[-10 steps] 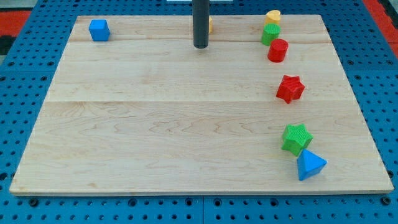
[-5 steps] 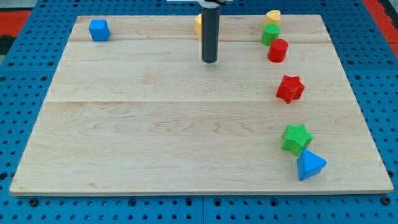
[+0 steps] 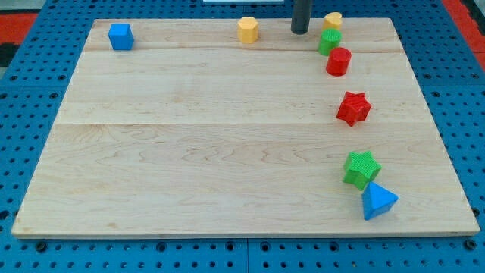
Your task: Move your arm towards the left of red star
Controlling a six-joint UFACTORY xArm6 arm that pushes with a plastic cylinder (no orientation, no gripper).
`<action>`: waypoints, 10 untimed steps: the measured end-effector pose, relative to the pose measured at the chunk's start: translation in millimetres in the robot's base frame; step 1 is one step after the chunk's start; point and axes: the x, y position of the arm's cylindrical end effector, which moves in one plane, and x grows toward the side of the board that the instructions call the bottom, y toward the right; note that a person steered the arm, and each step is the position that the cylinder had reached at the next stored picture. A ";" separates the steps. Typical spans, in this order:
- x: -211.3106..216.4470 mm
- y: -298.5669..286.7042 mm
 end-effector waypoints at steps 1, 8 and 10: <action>-3.8 -0.2; 86.6 -1.2; 152.7 -32.3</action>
